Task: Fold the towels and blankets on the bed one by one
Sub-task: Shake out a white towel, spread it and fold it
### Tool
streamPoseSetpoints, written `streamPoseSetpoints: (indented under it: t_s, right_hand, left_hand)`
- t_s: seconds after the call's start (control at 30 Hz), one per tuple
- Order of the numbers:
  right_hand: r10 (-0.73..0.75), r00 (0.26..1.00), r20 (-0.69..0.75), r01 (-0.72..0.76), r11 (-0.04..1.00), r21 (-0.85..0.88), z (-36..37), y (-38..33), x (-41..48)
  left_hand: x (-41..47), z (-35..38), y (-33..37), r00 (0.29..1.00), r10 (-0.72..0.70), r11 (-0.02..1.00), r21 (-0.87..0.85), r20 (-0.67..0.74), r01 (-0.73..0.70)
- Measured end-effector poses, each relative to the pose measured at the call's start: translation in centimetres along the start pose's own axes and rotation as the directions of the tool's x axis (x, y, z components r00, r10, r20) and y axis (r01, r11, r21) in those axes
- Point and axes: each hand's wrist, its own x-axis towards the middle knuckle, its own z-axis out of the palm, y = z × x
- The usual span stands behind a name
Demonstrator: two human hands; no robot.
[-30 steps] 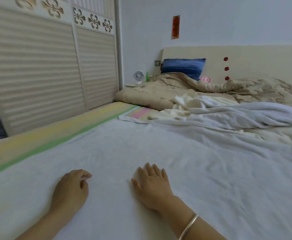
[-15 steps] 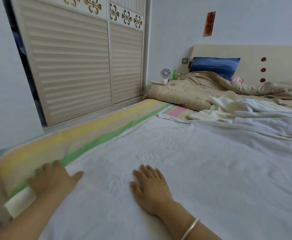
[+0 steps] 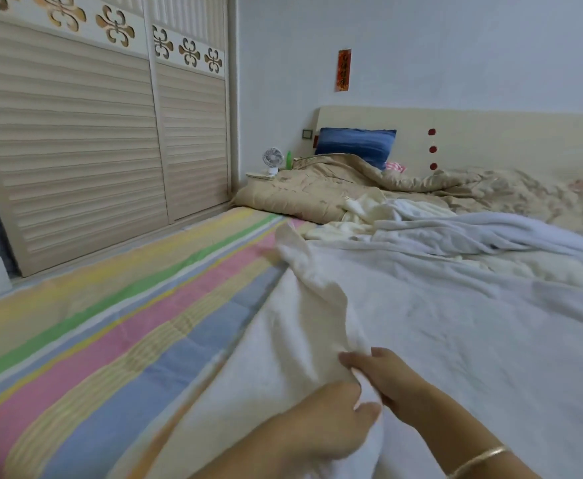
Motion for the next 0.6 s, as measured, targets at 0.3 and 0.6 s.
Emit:
streamPoseSetpoints:
  t_s: [0.3,0.6]
  right_hand:
    - [0.105,0.839,-0.534,-0.16,0.985,-0.058,-28.2,12.2,-13.8]
    - [0.316,0.409,-0.856,-0.336,0.924,0.181,-49.6,28.3,-29.7]
  left_hand:
    - [5.0,16.7,19.3,0.913,0.192,0.917,-0.397,0.36,-0.036]
    - [10.8,35.6,30.5,0.943,0.242,0.939,-0.301,0.228,-0.168]
